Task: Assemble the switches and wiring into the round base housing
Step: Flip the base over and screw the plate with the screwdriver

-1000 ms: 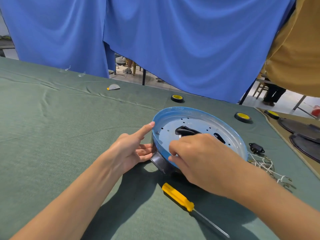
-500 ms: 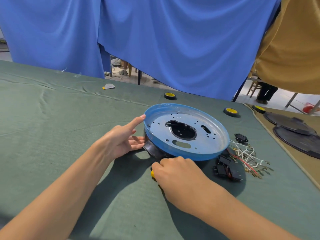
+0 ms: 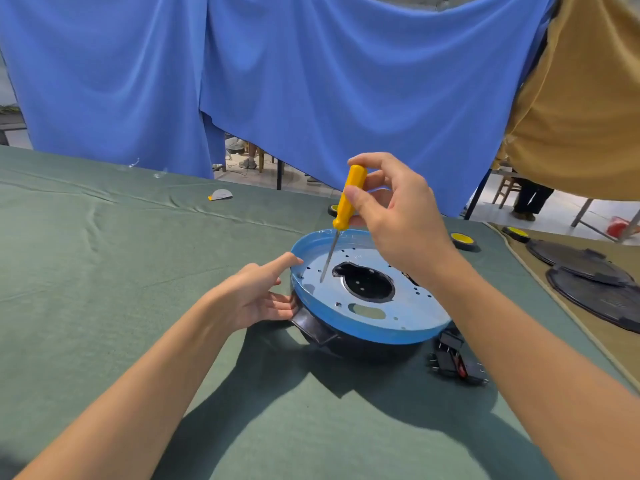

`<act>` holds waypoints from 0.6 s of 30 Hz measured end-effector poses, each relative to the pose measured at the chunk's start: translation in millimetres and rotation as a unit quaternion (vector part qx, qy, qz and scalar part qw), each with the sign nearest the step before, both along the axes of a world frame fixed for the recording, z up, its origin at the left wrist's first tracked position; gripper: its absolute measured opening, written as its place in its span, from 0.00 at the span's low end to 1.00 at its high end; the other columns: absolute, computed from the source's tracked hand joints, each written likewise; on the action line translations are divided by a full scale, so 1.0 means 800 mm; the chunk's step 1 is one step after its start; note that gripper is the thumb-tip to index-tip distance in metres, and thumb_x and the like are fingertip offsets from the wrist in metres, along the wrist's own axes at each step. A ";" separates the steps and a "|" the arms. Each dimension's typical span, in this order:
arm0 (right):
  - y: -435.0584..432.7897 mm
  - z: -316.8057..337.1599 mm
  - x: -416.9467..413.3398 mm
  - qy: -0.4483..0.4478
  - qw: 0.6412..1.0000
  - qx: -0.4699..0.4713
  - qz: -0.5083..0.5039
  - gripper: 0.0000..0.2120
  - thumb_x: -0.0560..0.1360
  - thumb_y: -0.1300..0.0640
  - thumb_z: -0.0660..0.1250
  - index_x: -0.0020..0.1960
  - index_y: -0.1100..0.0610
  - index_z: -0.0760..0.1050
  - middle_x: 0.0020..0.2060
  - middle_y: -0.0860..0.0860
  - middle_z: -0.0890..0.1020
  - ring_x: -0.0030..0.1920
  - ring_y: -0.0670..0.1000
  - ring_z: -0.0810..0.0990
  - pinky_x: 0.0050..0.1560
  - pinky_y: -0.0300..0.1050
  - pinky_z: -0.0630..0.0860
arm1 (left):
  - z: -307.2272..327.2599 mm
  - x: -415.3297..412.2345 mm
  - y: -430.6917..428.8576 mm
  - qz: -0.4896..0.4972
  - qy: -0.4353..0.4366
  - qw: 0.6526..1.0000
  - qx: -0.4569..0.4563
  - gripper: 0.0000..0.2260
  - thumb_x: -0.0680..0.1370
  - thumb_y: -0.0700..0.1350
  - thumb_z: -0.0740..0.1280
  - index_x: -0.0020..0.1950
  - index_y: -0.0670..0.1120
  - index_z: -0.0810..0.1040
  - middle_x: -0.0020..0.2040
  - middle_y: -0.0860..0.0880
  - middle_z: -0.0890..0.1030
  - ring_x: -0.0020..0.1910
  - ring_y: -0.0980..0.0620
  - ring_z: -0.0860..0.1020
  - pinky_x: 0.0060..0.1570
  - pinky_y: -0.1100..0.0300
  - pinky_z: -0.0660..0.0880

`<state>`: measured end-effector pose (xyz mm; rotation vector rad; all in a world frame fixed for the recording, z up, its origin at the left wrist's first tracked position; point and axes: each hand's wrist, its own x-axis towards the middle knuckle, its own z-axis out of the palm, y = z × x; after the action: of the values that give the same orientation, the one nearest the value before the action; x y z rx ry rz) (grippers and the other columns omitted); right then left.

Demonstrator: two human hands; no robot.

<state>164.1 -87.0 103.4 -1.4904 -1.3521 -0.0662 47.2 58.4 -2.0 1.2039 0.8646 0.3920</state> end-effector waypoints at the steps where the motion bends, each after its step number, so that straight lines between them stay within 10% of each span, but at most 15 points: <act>1: 0.009 -0.003 0.004 -0.004 1.000 0.010 -0.012 0.09 0.78 0.61 0.67 0.58 0.54 0.75 0.41 0.48 0.79 0.44 0.55 0.83 0.48 0.54 0.81 | 0.000 0.000 0.001 0.000 0.000 1.000 -0.002 0.36 0.69 0.52 0.76 0.67 0.37 0.64 0.48 0.31 0.78 0.31 0.42 0.83 0.30 0.54 0.79; 6: 0.047 -0.024 0.013 -0.032 0.999 0.018 -0.034 0.10 0.77 0.61 0.67 0.58 0.57 0.75 0.39 0.45 0.78 0.43 0.55 0.82 0.48 0.55 0.80 | -0.003 0.001 0.003 0.003 -0.020 1.000 -0.022 0.35 0.69 0.50 0.77 0.65 0.38 0.62 0.29 0.38 0.81 0.26 0.43 0.81 0.26 0.56 0.78; 18: 0.072 -0.032 0.015 -0.080 0.997 0.010 -0.008 0.12 0.78 0.61 0.67 0.61 0.59 0.75 0.41 0.48 0.77 0.45 0.56 0.82 0.49 0.54 0.81 | -0.011 0.000 0.004 0.010 -0.046 0.998 -0.034 0.26 0.67 0.53 0.79 0.47 0.40 0.67 0.28 0.39 0.81 0.33 0.42 0.84 0.29 0.56 0.80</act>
<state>175.8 -29.2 77.7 -1.5051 -1.4614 -0.2126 47.3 61.8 -11.1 1.1062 0.8057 0.4273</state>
